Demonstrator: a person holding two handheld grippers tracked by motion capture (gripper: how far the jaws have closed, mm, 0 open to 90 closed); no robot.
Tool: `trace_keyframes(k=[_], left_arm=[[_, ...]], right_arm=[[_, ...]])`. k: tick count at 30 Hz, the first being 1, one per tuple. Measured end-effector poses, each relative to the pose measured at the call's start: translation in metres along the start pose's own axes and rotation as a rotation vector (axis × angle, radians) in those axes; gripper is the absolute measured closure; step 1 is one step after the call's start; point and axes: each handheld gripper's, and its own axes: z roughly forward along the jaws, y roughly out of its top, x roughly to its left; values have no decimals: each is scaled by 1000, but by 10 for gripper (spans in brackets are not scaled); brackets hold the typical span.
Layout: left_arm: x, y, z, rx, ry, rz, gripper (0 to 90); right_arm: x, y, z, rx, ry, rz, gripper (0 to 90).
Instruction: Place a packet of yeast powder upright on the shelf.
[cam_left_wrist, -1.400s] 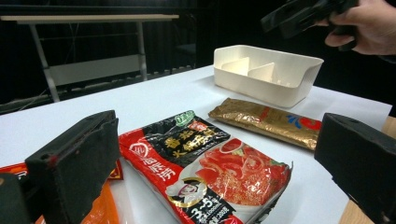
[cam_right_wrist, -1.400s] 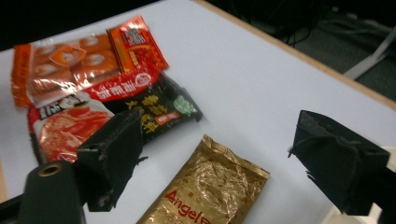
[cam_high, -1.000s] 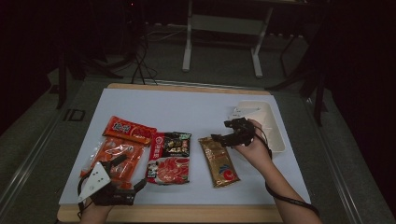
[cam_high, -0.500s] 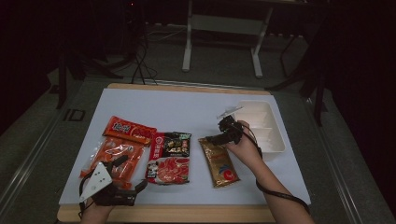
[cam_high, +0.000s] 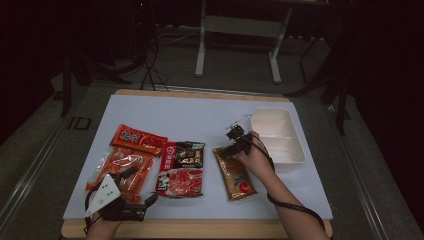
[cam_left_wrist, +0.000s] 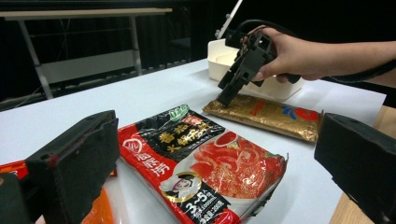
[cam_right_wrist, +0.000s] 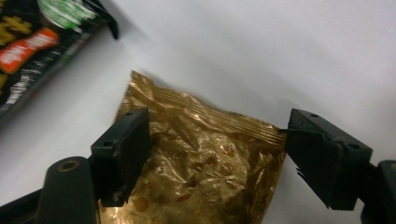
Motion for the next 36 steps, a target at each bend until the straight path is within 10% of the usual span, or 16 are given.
trace_keyframes(k=[10,19,36], left_arm=[[-1,-1,1,9,-3,-1,8],[1,-1,2,11,-4,-8,8],[1,-2,2,17,-2,-12,8]], right_arm=[[-7,-4,9,44,56,91,258],[1,-3,6,33,57,9,847],[7,1,-38,-76,138,-100,896]])
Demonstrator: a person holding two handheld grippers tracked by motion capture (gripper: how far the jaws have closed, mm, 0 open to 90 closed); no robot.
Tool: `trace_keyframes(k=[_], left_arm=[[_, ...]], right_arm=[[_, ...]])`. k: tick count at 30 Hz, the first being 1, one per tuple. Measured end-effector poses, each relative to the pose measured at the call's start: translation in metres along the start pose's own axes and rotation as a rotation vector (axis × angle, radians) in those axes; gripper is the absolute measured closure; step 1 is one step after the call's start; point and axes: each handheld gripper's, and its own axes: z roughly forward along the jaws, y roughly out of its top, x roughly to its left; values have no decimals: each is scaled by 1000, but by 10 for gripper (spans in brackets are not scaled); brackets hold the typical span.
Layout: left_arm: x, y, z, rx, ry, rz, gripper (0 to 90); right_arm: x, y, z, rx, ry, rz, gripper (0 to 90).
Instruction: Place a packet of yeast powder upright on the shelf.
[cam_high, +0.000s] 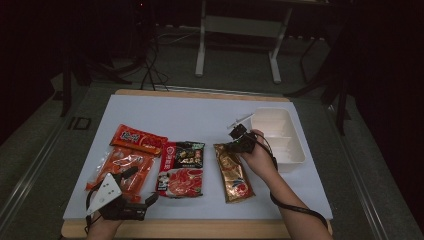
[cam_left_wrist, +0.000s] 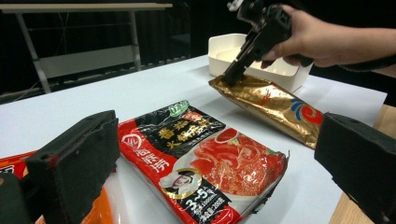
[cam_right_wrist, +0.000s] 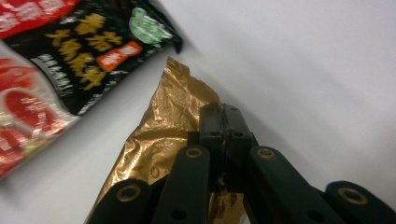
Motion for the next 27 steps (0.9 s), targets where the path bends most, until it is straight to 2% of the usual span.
trace_keyframes(k=[5,15,21,27], left_arm=[[0,0,0,0,1,0,8],[-1,-1,2,7,-3,-1,8],[-1,-1,3,9,-1,-1,8],[0,-1,3,10,1,-2,8]], right_arm=[[8,4,-18,-42,20,-41,898],[20,5,-51,-119,80,-87,899],[22,5,-69,-169,98,-91,900],[22,7,-84,-210,97,-101,900]])
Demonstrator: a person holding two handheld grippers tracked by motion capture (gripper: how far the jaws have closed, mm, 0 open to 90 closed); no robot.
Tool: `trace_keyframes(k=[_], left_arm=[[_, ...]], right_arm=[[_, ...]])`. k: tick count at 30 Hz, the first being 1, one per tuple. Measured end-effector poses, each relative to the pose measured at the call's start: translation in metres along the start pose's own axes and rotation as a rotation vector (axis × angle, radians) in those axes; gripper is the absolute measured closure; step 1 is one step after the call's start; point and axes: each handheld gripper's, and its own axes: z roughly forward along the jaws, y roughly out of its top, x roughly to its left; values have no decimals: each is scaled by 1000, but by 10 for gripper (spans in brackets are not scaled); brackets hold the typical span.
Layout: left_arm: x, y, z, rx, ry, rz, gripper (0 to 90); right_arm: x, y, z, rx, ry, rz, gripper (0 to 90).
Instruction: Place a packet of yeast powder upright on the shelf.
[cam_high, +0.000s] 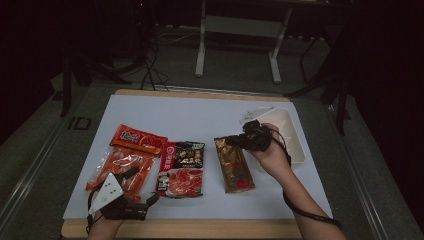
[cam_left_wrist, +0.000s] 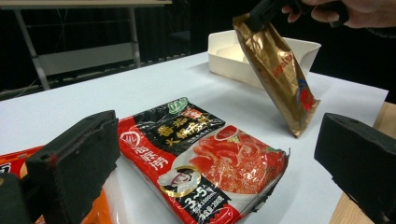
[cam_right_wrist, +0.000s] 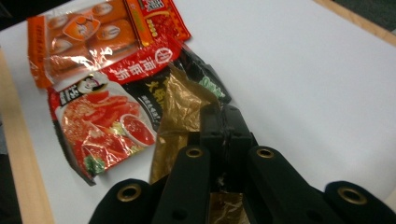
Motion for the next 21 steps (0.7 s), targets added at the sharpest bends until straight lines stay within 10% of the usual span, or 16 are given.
trace_keyframes(k=[21], left_arm=[[0,-1,0,-3,1,-12,8]], right_arm=[[-14,32,-46,-179,-50,-4,898]])
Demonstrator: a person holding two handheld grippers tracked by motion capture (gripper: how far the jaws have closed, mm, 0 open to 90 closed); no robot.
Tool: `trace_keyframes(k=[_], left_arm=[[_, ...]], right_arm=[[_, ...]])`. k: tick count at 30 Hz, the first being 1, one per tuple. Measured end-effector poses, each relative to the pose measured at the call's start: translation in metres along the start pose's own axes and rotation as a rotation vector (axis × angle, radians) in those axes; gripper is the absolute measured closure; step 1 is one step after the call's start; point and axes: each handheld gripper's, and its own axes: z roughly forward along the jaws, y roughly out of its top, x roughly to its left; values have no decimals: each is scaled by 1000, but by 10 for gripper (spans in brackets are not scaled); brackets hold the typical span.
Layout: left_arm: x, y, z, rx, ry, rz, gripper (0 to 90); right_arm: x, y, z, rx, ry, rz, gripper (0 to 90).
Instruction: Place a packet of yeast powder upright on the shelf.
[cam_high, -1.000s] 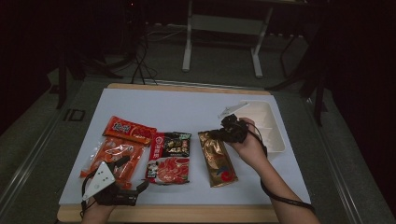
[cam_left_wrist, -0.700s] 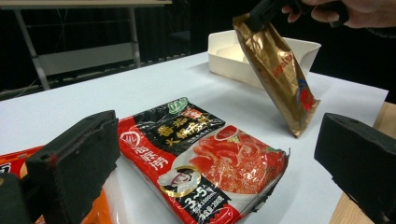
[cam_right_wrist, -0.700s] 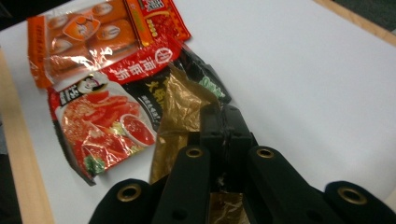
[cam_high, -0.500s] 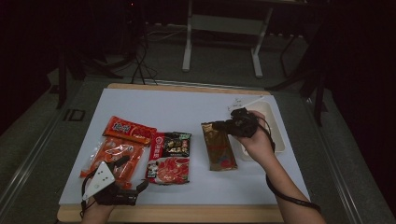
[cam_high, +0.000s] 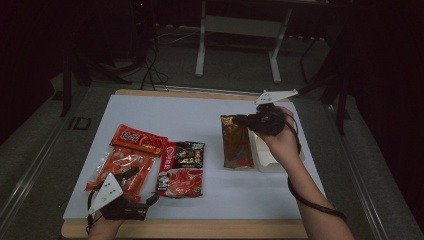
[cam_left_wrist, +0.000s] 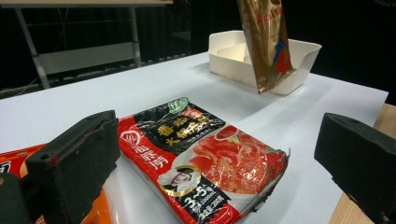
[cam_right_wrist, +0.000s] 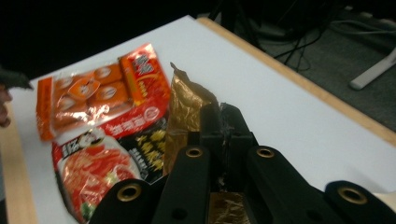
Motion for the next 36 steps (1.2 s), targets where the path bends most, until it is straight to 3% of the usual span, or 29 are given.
trace_keyframes(k=[6,19,28,36], left_arm=[[0,0,0,1,3,-1,8],[0,-2,-4,-1,13,-9,8],[-1,-2,-4,7,13,-3,8],[-2,-3,-4,6,16,-7,8]], right_arm=[[-12,9,-14,-55,-12,-10,898],[-36,26,-39,-118,-69,-24,898],[-65,28,-57,-150,-118,-17,897],[-97,20,-62,-169,-171,-2,896]])
